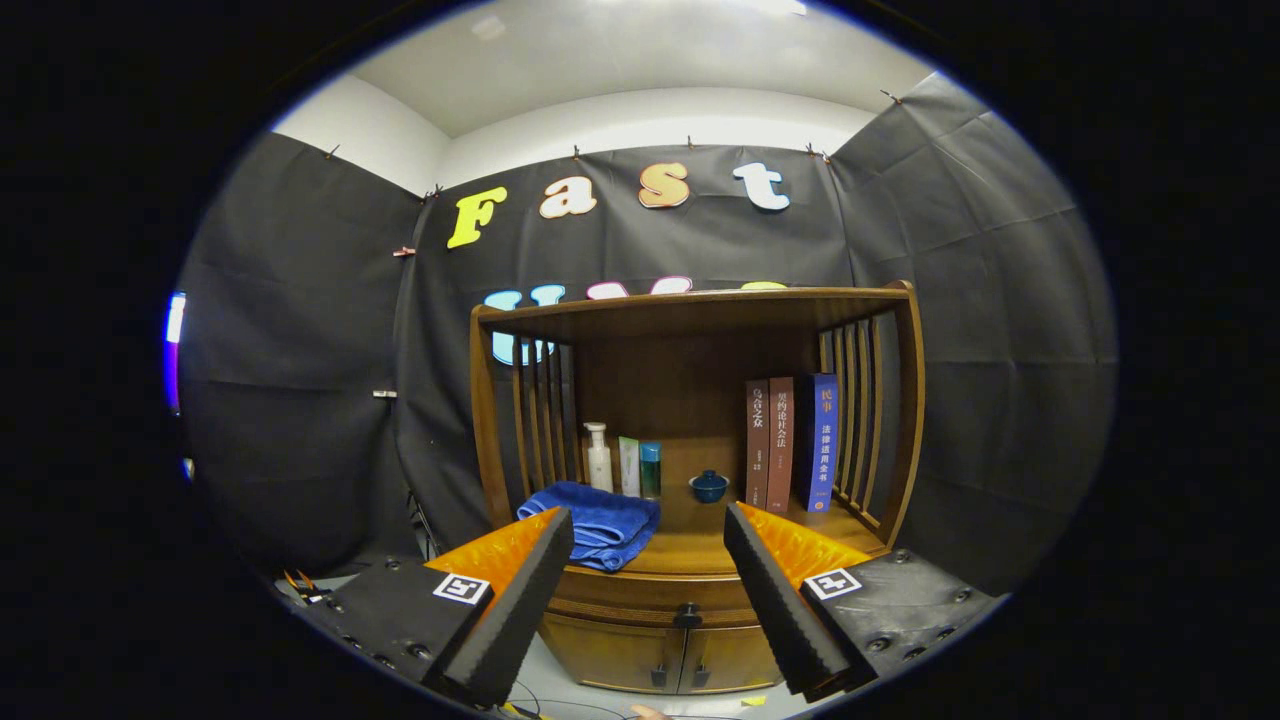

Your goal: Pull open the drawer, take out the items inside it, and place them on the countertop above the cabinet.

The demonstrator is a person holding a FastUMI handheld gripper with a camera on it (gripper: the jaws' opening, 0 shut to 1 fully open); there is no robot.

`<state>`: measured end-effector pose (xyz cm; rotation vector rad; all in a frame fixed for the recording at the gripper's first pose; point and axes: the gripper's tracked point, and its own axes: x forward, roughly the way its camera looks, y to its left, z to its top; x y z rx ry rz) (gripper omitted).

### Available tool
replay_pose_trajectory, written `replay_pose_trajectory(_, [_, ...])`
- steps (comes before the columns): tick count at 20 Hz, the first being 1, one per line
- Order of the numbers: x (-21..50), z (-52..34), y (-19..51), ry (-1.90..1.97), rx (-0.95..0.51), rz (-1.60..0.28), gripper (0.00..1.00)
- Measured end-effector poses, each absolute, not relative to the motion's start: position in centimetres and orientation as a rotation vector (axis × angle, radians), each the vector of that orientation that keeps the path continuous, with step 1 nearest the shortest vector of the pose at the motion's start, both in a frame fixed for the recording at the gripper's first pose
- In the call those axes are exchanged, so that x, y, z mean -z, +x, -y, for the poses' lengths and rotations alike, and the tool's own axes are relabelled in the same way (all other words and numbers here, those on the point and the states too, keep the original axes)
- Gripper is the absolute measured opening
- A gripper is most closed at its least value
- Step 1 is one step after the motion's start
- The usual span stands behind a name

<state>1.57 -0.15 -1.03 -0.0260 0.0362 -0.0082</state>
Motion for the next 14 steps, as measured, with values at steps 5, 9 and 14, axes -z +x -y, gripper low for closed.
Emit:
replay_pose_trajectory(5, [1.0,0.5,1.9,-0.009,0.006,-0.038,0.98])
replay_pose_trajectory(9, [1.3,0.7,2.0,-0.009,0.007,-0.047,0.99])
replay_pose_trajectory(14, [2.8,1.2,2.5,-0.002,0.018,-0.069,0.98])
